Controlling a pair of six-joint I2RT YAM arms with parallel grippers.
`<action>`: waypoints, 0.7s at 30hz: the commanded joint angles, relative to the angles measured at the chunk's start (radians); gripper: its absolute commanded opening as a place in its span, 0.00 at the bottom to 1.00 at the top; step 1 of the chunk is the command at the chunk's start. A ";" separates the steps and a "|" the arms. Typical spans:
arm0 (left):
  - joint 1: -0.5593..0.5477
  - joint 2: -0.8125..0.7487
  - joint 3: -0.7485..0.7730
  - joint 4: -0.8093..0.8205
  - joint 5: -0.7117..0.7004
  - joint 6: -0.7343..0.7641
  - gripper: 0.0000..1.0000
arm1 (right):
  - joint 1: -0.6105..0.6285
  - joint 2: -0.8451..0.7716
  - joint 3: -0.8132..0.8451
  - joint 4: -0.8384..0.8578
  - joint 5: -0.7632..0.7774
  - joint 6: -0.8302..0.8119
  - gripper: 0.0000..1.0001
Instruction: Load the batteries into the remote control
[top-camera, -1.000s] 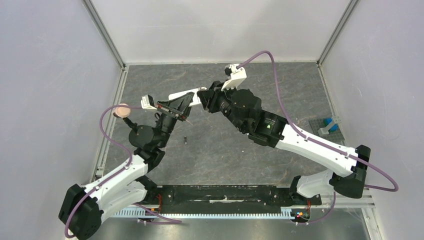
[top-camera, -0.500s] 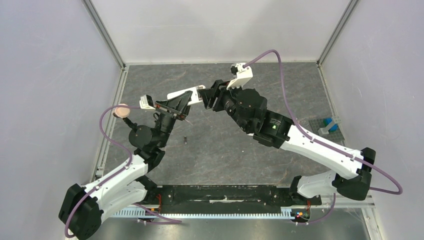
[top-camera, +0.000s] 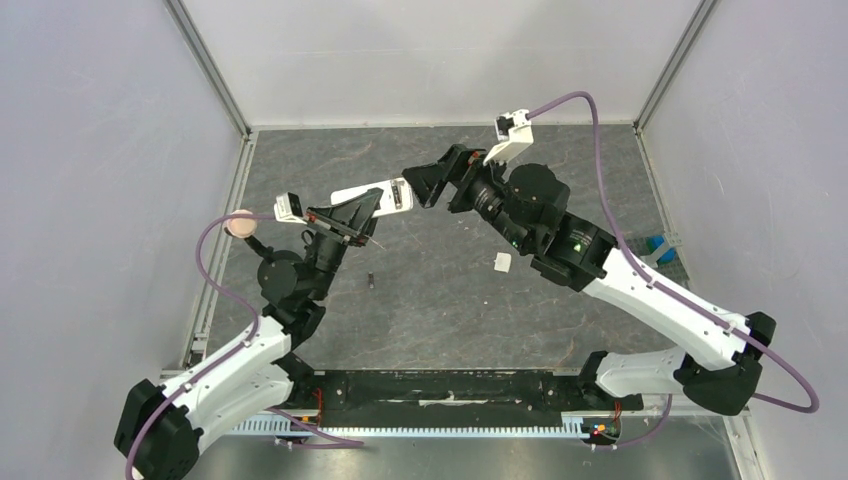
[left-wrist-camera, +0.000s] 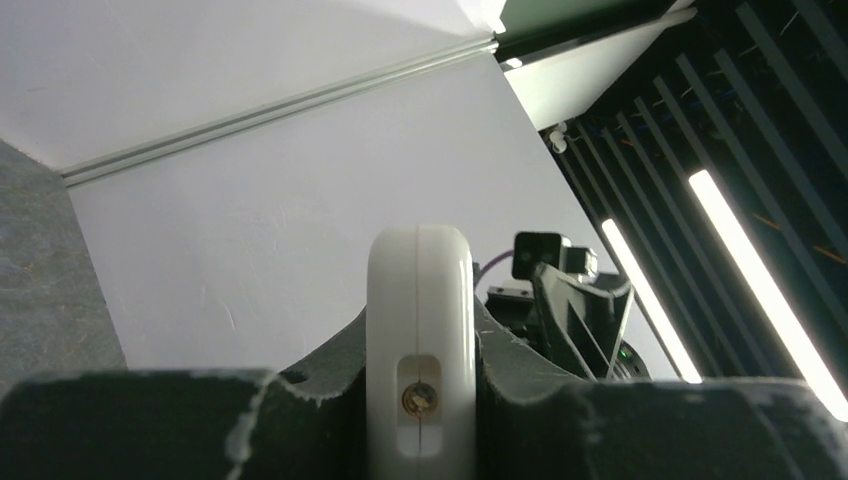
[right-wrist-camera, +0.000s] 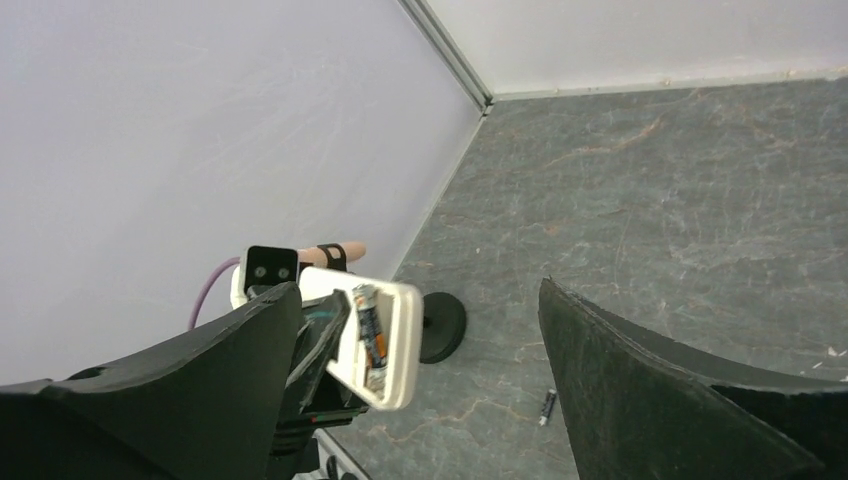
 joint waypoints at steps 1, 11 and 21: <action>-0.002 -0.037 -0.003 -0.020 0.026 0.085 0.02 | -0.059 -0.019 -0.045 0.060 -0.161 0.128 0.91; -0.002 -0.103 -0.036 -0.062 0.039 0.077 0.02 | -0.113 0.035 -0.068 0.124 -0.337 0.297 0.85; -0.002 -0.130 -0.022 -0.124 0.069 0.113 0.02 | -0.122 0.098 -0.016 0.104 -0.426 0.371 0.69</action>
